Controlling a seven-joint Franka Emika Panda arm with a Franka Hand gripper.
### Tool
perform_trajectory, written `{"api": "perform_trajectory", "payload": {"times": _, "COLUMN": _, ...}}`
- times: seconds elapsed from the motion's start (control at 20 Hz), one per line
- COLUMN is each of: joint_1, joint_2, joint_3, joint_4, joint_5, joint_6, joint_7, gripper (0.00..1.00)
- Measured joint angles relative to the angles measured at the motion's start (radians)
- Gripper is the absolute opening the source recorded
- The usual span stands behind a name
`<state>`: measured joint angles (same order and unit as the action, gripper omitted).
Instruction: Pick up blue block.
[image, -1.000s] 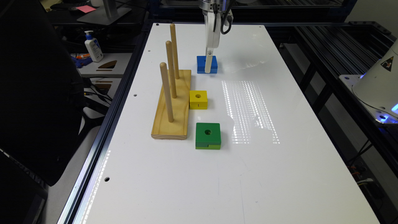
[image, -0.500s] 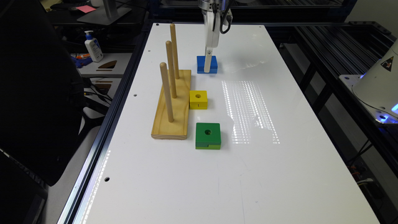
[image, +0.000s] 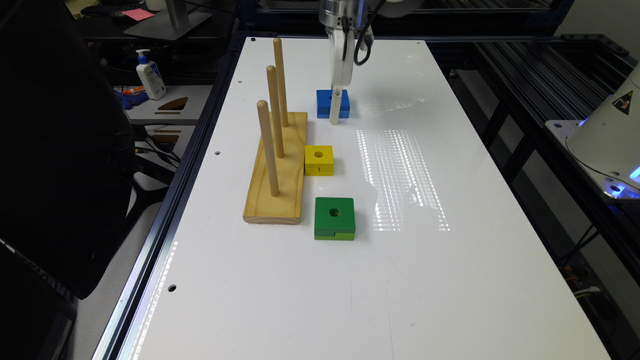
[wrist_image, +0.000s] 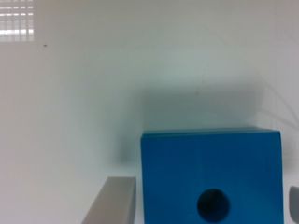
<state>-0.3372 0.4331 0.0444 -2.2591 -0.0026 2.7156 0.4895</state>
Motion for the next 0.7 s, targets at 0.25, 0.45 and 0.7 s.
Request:
{"api": "perform_trajectory", "payload": {"times": 0.25, "joint_1": 0.0, "joint_2": 0.001, "joint_3": 0.004, "joint_4": 0.001, "joint_5": 0.0, "joint_6": 0.002, "joint_7": 0.0, "gripper": 1.0}}
{"api": "perform_trajectory", "payload": {"times": 0.45, "joint_1": 0.001, "joint_2": 0.009, "joint_3": 0.008, "joint_4": 0.014, "joint_5": 0.0, "joint_6": 0.002, "joint_7": 0.001, "gripper": 1.0}}
{"api": "perform_trajectory", "payload": {"times": 0.7, "joint_1": 0.001, "joint_2": 0.025, "joint_3": 0.013, "joint_4": 0.04, "joint_5": 0.0, "joint_6": 0.001, "joint_7": 0.002, "gripper": 0.0}}
